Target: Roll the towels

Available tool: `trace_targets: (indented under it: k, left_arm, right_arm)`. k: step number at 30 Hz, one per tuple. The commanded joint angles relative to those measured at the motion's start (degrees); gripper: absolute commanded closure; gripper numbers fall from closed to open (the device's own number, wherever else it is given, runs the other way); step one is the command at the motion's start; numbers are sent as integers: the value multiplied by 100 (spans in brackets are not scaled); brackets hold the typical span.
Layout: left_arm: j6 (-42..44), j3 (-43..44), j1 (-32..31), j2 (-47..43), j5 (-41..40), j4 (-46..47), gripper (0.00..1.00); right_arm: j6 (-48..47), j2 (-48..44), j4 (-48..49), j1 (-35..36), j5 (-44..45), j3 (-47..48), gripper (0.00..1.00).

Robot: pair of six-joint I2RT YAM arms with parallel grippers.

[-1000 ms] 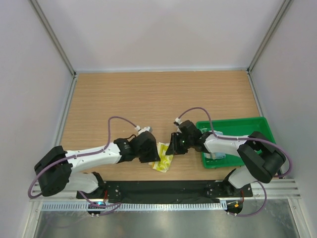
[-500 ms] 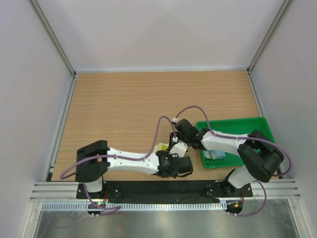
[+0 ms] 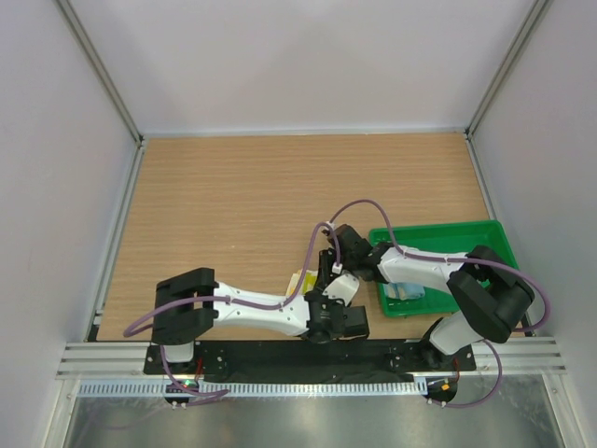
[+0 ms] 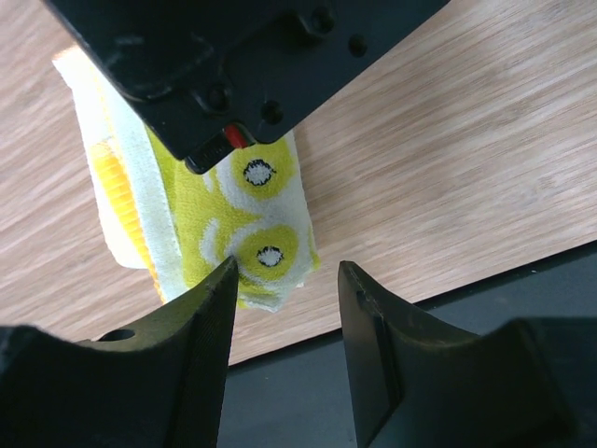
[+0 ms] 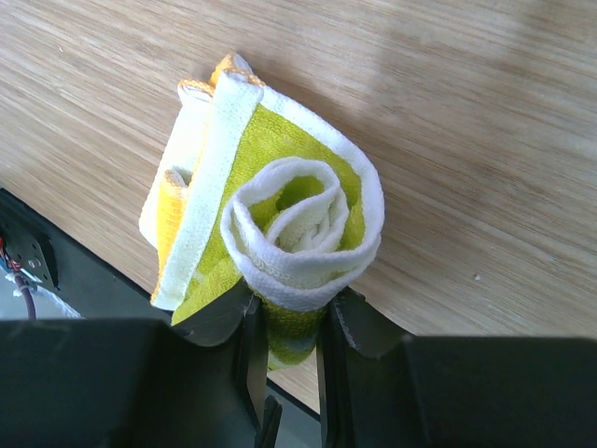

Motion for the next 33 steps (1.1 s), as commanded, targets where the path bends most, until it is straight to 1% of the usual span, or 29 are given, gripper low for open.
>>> trace_targets:
  k: [1, 7, 11, 14, 17, 19, 22, 24, 26, 27, 30, 31, 33]
  left_arm:
    - [41, 174, -190, -82, -727, -193, 51]
    - [-99, 235, -270, -21, -983, -368, 51]
    - [-108, 358, -261, 233, -983, -465, 46]
    - [-152, 367, -218, 374, -905, -466, 45]
    - [-73, 131, -68, 444, -633, -98, 46]
    - [14, -27, -15, 436, -588, 122, 47]
    - [41, -81, 29, 462, -483, 220, 50]
    - [41, -169, 64, 489, -369, 308, 53]
    - [41, -265, 108, 497, -289, 448, 62]
    - [24, -292, 143, 480, -245, 475, 69]
    - [15, -475, 204, 375, -210, 571, 78]
    - [6, -537, 222, 313, -175, 633, 84]
    - [6, -783, 301, 85, -122, 834, 89]
  right_arm:
    - [-55, 42, -273, 84, 82, 115, 95]
    - [-64, 69, -343, 84, 38, 220, 96]
    - [-81, 60, -439, 84, 20, 308, 96]
    - [-81, 34, -518, 84, -24, 352, 96]
    - [-73, -19, -571, 84, -50, 422, 96]
    - [-46, -54, -598, 84, -50, 431, 96]
    - [-37, -54, -642, 84, -68, 449, 96]
    - [24, -37, -642, 84, -111, 457, 96]
    - [77, -2, -624, 84, -164, 457, 96]
    - [103, 7, -598, 84, -225, 457, 96]
    - [130, 25, -624, 84, -279, 457, 96]
    - [121, 33, -642, 76, -270, 457, 96]
    - [95, 68, -729, 76, -209, 466, 95]
